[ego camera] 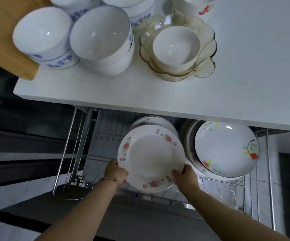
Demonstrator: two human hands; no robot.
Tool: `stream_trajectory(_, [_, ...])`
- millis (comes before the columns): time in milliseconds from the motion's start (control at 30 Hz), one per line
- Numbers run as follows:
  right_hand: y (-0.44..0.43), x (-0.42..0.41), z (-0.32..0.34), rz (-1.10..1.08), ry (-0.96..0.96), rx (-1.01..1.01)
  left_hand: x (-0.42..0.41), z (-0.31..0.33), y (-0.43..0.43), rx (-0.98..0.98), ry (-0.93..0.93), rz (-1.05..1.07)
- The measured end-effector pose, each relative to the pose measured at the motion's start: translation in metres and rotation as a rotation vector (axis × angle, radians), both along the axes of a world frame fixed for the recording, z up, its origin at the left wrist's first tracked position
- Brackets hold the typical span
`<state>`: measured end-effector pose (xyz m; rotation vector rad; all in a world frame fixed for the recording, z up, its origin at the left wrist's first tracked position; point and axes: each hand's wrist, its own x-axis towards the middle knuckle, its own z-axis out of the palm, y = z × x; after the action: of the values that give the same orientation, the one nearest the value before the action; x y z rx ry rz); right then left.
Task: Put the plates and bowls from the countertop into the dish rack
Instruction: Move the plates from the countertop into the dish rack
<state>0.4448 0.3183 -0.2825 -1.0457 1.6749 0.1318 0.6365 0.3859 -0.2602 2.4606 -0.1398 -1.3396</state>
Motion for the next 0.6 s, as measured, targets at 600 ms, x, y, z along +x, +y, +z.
stream_trajectory(600, [-0.006,0.072,-0.056,-0.392,0.269,-0.138,0.040,-0.091,-0.043,0.011,-0.123,-0.254])
